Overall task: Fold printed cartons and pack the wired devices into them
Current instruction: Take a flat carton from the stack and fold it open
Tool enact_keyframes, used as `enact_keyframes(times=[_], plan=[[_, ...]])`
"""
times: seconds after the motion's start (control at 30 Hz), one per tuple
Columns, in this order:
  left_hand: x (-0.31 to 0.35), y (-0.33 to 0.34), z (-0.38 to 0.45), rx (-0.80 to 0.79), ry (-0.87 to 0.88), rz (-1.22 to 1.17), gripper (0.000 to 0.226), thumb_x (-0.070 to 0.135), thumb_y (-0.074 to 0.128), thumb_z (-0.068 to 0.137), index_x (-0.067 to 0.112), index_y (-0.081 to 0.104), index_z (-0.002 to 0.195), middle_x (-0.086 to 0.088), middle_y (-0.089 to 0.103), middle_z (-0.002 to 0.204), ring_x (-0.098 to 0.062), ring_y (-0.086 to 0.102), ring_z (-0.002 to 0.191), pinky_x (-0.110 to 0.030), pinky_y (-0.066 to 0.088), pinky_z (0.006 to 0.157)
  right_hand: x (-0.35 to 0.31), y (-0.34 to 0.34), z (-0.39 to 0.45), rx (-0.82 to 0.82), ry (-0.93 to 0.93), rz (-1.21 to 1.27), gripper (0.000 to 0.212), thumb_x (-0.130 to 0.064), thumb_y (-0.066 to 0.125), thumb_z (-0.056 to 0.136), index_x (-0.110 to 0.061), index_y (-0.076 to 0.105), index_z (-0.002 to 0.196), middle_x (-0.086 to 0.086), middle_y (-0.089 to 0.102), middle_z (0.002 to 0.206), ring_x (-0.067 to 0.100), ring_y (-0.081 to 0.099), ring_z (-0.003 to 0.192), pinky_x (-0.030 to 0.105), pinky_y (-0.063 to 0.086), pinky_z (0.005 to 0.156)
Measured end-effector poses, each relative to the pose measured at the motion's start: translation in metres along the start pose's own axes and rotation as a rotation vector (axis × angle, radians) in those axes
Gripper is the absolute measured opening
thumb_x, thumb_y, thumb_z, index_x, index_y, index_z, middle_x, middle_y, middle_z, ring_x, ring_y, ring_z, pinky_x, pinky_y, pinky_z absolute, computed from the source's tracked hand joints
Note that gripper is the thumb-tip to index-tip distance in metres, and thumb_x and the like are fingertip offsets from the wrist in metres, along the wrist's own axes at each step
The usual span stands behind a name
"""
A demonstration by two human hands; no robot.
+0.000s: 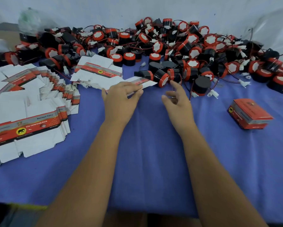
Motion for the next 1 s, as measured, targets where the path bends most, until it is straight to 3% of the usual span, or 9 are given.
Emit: enact_keyframes(times=[0.1,0.2,0.37,0.53,0.7,0.8,0.87,0.97,1.0], plan=[[0.007,0.013,-0.009,-0.119,0.034,-0.250,0.018,0.023,0.074,0.087,0.025,0.076,0.105,0.007,0.068,0.116,-0.011,0.059,0.117,-0.052,0.036,0.111,-0.012,-0.002,-0.002,-0.025,-0.100,0.063,0.042,-0.016,0.059,0.097,-0.032,0.051,0.135,-0.014,0.052,0.131,-0.003,0.055,0.108,0.009,0.046,0.089],[0.009,0.018,-0.012,-0.232,0.040,-0.305,0.023,0.015,0.077,0.085,0.031,0.073,0.103,0.010,0.066,0.117,-0.009,0.054,0.123,-0.035,0.042,0.109,-0.016,-0.005,-0.003,0.036,-0.150,-0.038,0.023,-0.008,0.063,0.094,-0.015,0.067,0.115,-0.003,0.064,0.116,0.005,0.060,0.103,0.020,0.048,0.094],[0.000,0.022,-0.011,-0.279,-0.081,-0.272,0.046,0.012,0.069,0.088,0.039,0.062,0.124,0.006,0.043,0.147,-0.016,0.024,0.147,-0.043,0.024,0.121,-0.027,-0.008,-0.007,0.123,-0.291,-0.240,0.008,-0.006,0.067,0.089,-0.005,0.071,0.096,-0.007,0.054,0.112,0.003,0.051,0.103,0.002,0.037,0.086],[0.004,0.024,-0.016,-0.320,-0.062,-0.261,0.067,0.010,0.067,0.077,0.046,0.048,0.130,0.001,0.032,0.154,-0.011,0.028,0.144,-0.024,0.030,0.114,-0.032,-0.002,-0.010,0.113,-0.354,-0.330,0.010,-0.010,0.064,0.088,-0.003,0.060,0.082,0.003,0.061,0.097,0.012,0.053,0.088,0.032,0.046,0.077],[0.015,0.029,-0.018,-0.292,-0.027,-0.279,0.073,0.015,0.057,0.072,0.031,0.043,0.142,0.001,0.035,0.149,-0.022,0.022,0.148,-0.047,0.027,0.120,-0.045,-0.010,-0.016,0.236,-0.407,-0.254,0.008,-0.011,0.069,0.086,-0.006,0.065,0.081,0.000,0.063,0.092,0.010,0.056,0.084,0.024,0.048,0.071],[0.014,0.030,-0.017,-0.266,-0.064,-0.280,0.076,0.013,0.063,0.078,0.033,0.035,0.146,-0.005,0.026,0.157,-0.030,0.009,0.152,-0.052,0.021,0.121,-0.041,-0.014,-0.015,0.266,-0.293,-0.099,0.024,-0.015,0.074,0.079,-0.029,0.058,0.090,-0.012,0.062,0.089,0.006,0.056,0.079,0.017,0.048,0.069],[0.014,0.031,-0.017,-0.266,-0.077,-0.306,0.077,0.001,0.065,0.083,0.031,0.035,0.147,0.003,0.024,0.159,-0.020,0.010,0.153,-0.052,0.020,0.121,-0.036,-0.018,-0.014,0.283,-0.220,0.009,0.039,-0.018,0.078,0.076,-0.034,0.052,0.101,-0.013,0.063,0.095,0.004,0.057,0.080,0.018,0.049,0.072],[0.025,0.030,-0.021,-0.282,0.014,-0.306,0.074,0.000,0.061,0.083,0.038,0.034,0.140,0.041,0.018,0.140,0.021,0.003,0.138,-0.055,0.013,0.122,-0.036,-0.018,-0.012,0.272,-0.202,0.027,0.039,-0.016,0.079,0.076,-0.027,0.060,0.108,-0.011,0.058,0.103,0.004,0.056,0.091,0.017,0.048,0.080],[0.024,0.033,-0.023,-0.310,0.010,-0.298,0.074,0.003,0.061,0.084,0.040,0.033,0.140,0.040,0.016,0.144,0.019,-0.003,0.141,-0.056,0.011,0.122,-0.036,-0.016,-0.012,0.259,-0.203,0.013,0.034,-0.013,0.078,0.076,-0.024,0.064,0.105,-0.011,0.054,0.104,0.003,0.055,0.093,0.014,0.047,0.081]])
Point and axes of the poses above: each hand's wrist, its own z-axis towards the middle knuckle, its own y-axis out of the palm, x = y × z, the point moved 10 cm from there along z, towards the middle knuckle
